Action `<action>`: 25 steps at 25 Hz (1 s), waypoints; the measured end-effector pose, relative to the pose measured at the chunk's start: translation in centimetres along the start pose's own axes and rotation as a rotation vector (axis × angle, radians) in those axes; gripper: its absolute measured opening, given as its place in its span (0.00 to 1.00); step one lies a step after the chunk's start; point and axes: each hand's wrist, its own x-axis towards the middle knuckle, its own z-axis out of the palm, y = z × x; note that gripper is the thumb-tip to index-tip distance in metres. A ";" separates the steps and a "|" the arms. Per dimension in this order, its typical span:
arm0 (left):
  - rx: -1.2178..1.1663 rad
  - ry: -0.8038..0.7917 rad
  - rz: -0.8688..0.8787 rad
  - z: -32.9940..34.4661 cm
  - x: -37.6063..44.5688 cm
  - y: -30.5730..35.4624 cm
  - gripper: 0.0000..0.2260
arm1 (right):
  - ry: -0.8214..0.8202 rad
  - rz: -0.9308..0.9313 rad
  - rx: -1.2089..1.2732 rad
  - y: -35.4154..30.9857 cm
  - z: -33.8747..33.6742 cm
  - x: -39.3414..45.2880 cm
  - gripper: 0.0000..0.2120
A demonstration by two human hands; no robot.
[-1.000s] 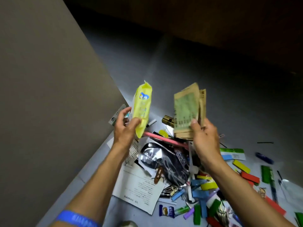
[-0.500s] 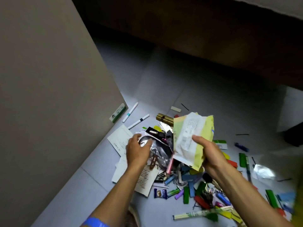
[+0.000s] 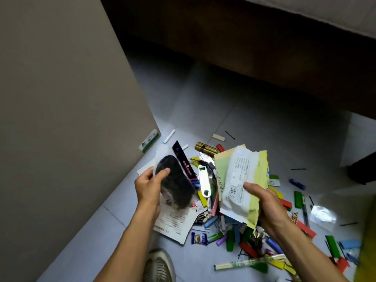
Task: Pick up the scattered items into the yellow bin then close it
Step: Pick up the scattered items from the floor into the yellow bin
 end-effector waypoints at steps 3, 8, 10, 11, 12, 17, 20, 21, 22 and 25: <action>-0.290 -0.073 0.126 -0.4 -3.5 5.6 0.07 | -0.003 -0.046 0.020 -1.8 0.1 -2.7 0.19; -0.452 -0.292 0.011 3.7 -12.0 10.7 0.08 | 0.056 -0.146 0.119 -6.2 -3.1 -10.4 0.25; -0.423 -0.389 -0.093 7.3 -15.9 10.6 0.07 | 0.122 -0.204 0.184 -7.3 -6.1 -14.2 0.25; -0.400 -0.439 -0.155 9.2 -18.0 10.0 0.07 | 0.166 -0.231 0.221 -7.4 -7.9 -15.9 0.23; -0.367 -0.496 -0.231 11.5 -20.6 9.0 0.07 | 0.230 -0.264 0.248 -7.3 -10.3 -17.9 0.20; -0.118 -0.704 -0.308 23.0 -32.1 4.7 0.06 | 0.609 -0.360 0.212 -7.0 -22.6 -26.3 0.17; -0.006 -0.857 -0.167 29.2 -36.7 4.6 0.05 | 0.729 -0.422 0.162 -9.2 -28.2 -28.6 0.15; 0.071 -0.913 -0.084 31.0 -37.9 4.5 0.02 | 0.771 -0.454 0.090 -10.2 -29.7 -28.6 0.15; 0.226 -0.973 0.071 32.5 -38.7 4.0 0.06 | 0.816 -0.478 -0.031 -11.0 -31.0 -28.4 0.16; 0.983 -1.079 0.748 34.1 -38.6 0.7 0.27 | 0.871 -0.383 -0.595 -12.1 -33.8 -26.3 0.19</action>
